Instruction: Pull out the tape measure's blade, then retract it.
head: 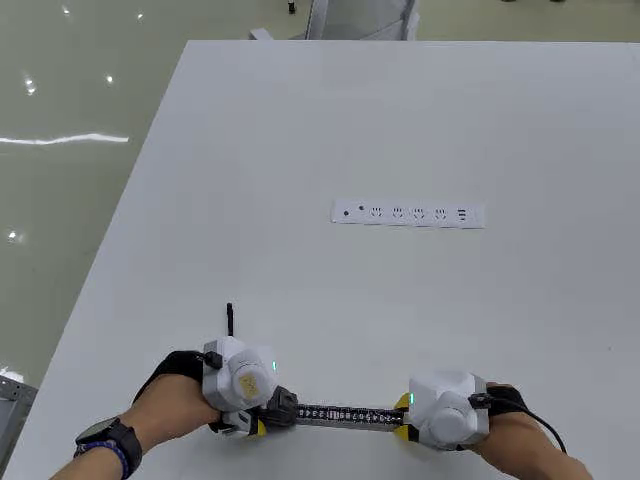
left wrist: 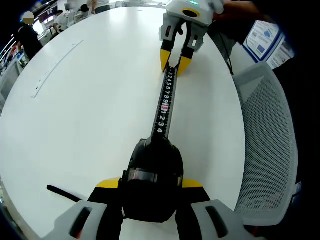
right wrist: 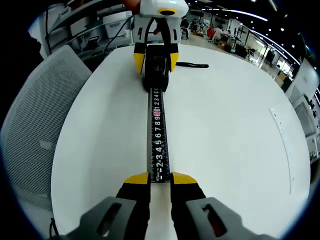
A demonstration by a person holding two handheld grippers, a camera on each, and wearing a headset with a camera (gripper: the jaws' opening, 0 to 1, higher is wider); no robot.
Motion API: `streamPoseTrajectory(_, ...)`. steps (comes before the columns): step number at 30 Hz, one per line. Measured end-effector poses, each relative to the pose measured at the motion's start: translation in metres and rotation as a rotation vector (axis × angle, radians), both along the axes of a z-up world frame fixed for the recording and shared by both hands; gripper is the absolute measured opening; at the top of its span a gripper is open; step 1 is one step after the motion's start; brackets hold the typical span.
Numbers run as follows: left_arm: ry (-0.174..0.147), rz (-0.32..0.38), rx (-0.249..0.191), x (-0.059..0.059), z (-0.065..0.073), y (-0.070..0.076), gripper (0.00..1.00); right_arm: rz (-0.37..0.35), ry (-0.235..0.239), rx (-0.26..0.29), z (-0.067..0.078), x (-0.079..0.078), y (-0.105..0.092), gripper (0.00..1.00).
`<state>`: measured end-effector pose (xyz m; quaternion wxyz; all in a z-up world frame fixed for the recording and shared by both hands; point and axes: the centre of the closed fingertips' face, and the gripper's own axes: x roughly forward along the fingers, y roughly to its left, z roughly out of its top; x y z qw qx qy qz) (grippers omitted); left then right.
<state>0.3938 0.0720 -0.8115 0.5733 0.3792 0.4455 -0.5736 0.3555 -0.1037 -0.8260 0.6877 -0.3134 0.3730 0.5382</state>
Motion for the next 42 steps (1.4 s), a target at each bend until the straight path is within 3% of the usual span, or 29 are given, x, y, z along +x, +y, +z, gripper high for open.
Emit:
streamPoseTrajectory(3,0.000,0.000,0.000,0.000,0.000,0.000,0.38,0.000,-0.001,-0.001,0.000,0.000,-0.001,0.13)
streamPoseTrajectory(4,-0.001,0.000,0.003,0.000,0.000,0.000,0.38,-0.006,-0.002,-0.010,0.000,-0.002,-0.012,0.13)
streamPoseTrajectory(42,-0.003,-0.009,0.021,-0.001,0.000,0.000,0.38,-0.032,0.004,-0.045,0.001,-0.010,-0.055,0.13)
